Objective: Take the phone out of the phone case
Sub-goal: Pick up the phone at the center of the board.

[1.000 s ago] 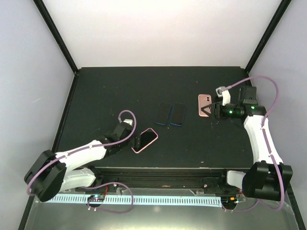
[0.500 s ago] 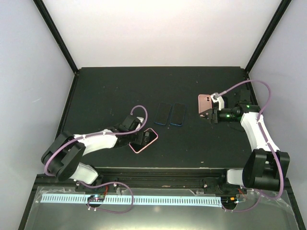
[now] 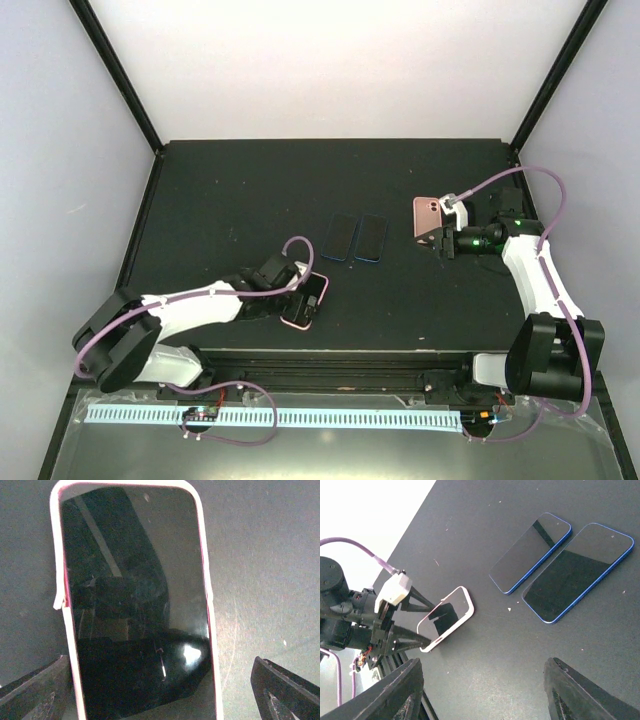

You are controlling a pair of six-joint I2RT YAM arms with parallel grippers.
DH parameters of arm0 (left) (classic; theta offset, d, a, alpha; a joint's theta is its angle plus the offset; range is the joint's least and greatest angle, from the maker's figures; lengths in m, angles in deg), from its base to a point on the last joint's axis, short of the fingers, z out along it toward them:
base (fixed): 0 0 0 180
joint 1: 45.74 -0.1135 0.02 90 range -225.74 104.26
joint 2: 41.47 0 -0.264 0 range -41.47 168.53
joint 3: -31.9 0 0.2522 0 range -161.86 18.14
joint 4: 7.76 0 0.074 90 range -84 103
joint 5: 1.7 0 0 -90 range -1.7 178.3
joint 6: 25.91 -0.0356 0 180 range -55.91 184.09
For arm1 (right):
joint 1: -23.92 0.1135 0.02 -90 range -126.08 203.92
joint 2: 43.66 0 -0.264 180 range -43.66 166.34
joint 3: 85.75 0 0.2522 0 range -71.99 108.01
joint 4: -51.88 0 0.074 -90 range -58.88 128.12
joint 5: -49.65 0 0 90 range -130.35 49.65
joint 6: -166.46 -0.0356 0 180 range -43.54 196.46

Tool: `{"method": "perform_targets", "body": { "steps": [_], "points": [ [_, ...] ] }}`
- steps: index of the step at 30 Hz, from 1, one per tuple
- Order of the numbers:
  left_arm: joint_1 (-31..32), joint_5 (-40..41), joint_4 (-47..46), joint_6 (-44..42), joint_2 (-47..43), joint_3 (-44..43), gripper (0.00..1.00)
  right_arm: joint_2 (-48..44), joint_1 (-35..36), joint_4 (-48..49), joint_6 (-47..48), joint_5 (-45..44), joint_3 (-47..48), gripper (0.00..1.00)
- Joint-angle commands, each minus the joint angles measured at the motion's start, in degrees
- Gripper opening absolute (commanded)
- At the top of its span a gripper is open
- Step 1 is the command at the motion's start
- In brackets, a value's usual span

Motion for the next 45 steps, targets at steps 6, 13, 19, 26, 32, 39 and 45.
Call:
{"method": "perform_targets", "body": {
  "steps": [6,13,19,26,32,39,45],
  "points": [
    [3.55,10.02,10.68,7.84,1.05,-6.28,0.99,-1.04,-0.04,0.00,0.39,0.64,0.77,0.67],
    [4.75,13.51,15.96,7.73,7.46,-14.11,0.99,-1.21,0.03,0.09,0.30,0.11,0.77,0.67],
    [6.56,14.06,17.97,6.73,13.08,-18.01,0.99,-1.45,0.00,-0.50,0.65,0.38,0.94,0.67],
    [8.21,15.87,20.80,6.64,19.27,-20.64,0.99,-1.92,0.01,-0.93,1.11,0.72,1.03,0.67],
    [8.21,11.18,19.68,5.49,22.28,-21.09,0.95,-2.12,0.02,-1.22,1.35,1.06,1.12,0.67],
    [8.24,8.49,21.64,3.56,24.75,-23.48,0.75,-2.28,-0.04,-1.30,1.44,1.11,1.03,0.67],
    [8.19,10.80,24.69,3.81,16.12,-24.60,0.71,-2.45,-0.02,-0.51,0.89,0.66,0.61,0.67]
  ]
}}
